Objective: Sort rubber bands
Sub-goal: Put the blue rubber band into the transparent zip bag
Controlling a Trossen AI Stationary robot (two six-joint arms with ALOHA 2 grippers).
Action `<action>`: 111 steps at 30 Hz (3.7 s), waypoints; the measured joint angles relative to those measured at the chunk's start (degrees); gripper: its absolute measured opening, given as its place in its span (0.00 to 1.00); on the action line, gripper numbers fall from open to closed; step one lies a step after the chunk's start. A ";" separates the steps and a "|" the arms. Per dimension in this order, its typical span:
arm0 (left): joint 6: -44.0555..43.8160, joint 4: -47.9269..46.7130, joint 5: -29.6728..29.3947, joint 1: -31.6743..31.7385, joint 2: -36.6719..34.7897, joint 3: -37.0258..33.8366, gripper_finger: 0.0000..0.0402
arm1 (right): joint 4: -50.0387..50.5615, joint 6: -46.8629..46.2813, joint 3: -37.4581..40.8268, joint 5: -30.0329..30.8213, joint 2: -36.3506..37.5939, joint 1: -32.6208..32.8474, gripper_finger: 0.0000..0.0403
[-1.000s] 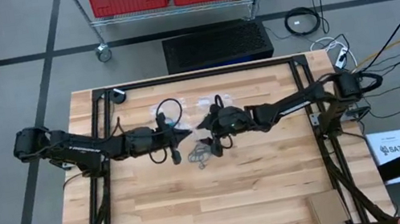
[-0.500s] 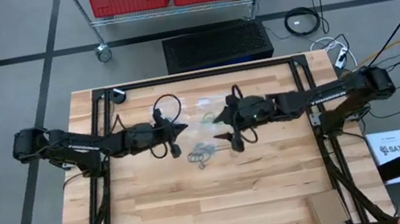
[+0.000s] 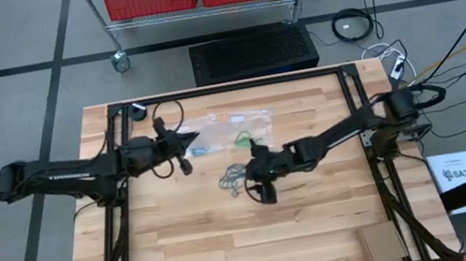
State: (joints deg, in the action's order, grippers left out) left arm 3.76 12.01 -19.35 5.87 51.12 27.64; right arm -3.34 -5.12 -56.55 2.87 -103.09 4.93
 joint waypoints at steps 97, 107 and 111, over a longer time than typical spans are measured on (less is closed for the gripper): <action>-3.38 -7.74 2.88 0.10 -1.96 0.04 0.00 | 18.28 -16.28 2.25 4.65 -2.08 4.09 0.11; -3.22 -6.94 2.88 0.10 -1.97 0.04 0.00 | 27.34 -18.37 1.15 1.18 1.96 6.86 0.01; -3.20 -6.83 2.88 0.10 -1.97 0.04 0.00 | 30.92 -18.45 -1.62 -0.29 6.50 7.72 0.00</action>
State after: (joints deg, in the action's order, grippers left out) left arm 0.56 5.18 -16.47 5.98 49.15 27.68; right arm 27.58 -23.57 -58.17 2.58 -96.59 12.65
